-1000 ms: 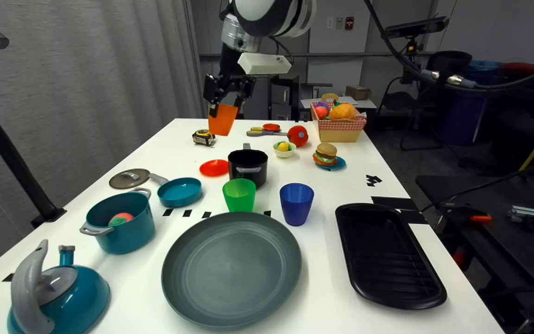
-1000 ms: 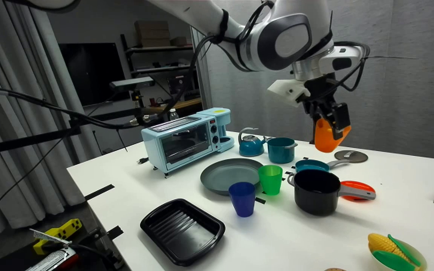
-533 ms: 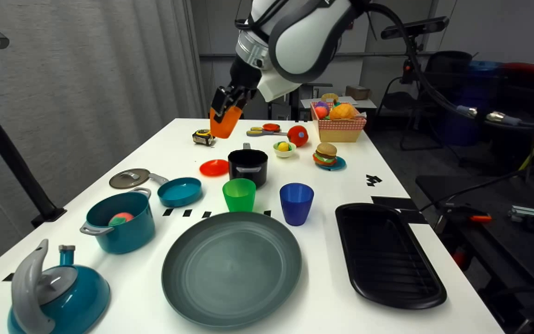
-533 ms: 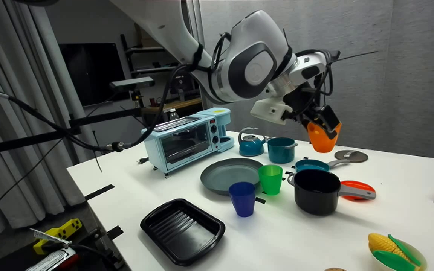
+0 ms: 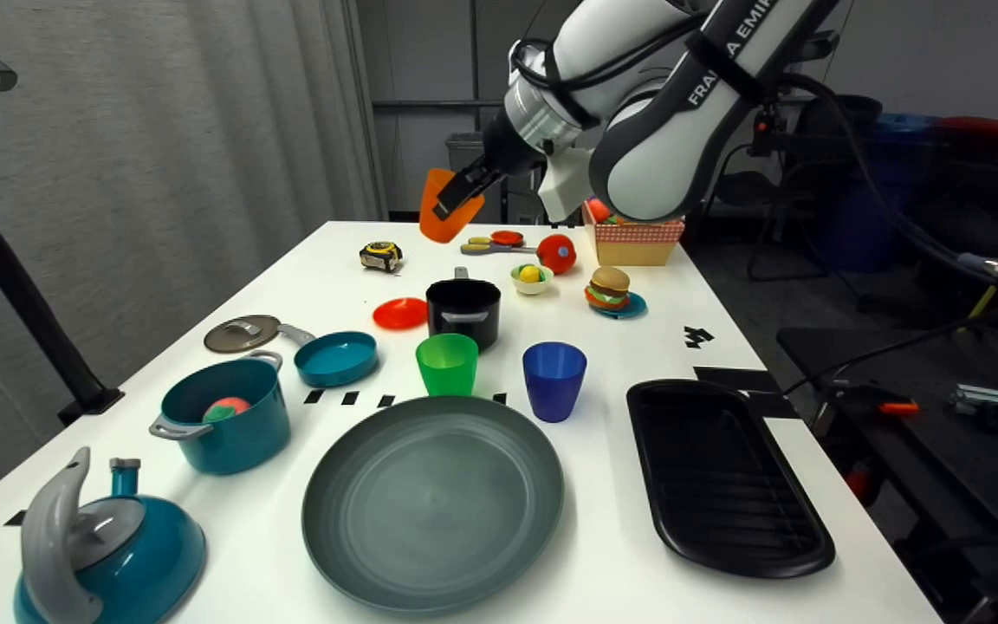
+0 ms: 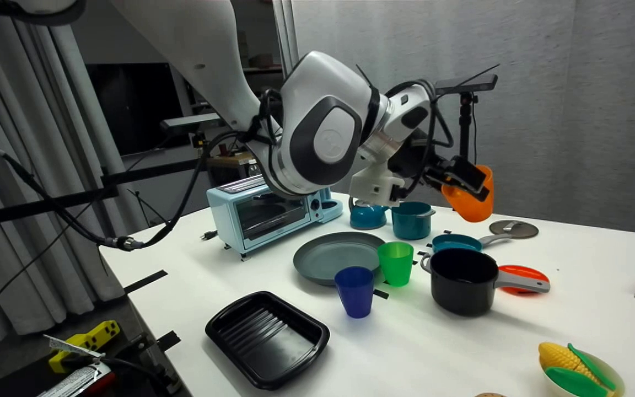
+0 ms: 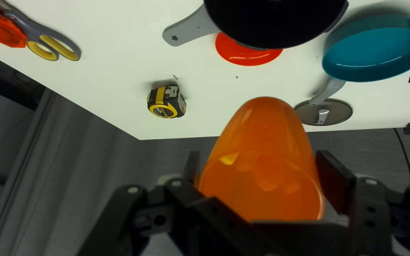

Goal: Pick up the fries and put them in the orange cup, then pour them into a pot

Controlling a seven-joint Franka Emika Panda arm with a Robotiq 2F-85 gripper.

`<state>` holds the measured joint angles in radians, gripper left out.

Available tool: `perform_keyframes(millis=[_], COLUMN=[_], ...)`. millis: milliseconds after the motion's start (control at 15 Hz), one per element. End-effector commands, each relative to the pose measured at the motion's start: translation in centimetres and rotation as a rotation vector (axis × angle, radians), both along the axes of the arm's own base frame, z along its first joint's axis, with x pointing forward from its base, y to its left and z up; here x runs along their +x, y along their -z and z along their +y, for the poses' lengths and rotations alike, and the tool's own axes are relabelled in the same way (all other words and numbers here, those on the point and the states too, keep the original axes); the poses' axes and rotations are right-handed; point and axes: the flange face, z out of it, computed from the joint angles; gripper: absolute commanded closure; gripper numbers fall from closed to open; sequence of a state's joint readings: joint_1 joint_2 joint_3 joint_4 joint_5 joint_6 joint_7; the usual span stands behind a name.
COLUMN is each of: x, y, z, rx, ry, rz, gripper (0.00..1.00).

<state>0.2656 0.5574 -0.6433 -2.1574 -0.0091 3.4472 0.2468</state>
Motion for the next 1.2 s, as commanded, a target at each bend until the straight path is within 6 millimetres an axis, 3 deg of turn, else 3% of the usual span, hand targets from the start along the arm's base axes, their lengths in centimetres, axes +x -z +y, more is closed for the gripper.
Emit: perform_keyframes(millis=[0,200,333,733,1133], x=[-1.4,-1.0,-0.5,2.6,5.6], y=[1.6,3.4,4.4,4.9,5.6], z=[1.9,2.8,2.3,0.1,-0.9], rx=[-0.054,-0.063,-0.064,-0.109,-0.190], ry=[-0.005,0.007,0.036,0.110,0.101], rz=[-0.057,-0.075,-0.067,-0.110,-0.153], gripper=[0.44,0.44,0.44,0.44,0.44])
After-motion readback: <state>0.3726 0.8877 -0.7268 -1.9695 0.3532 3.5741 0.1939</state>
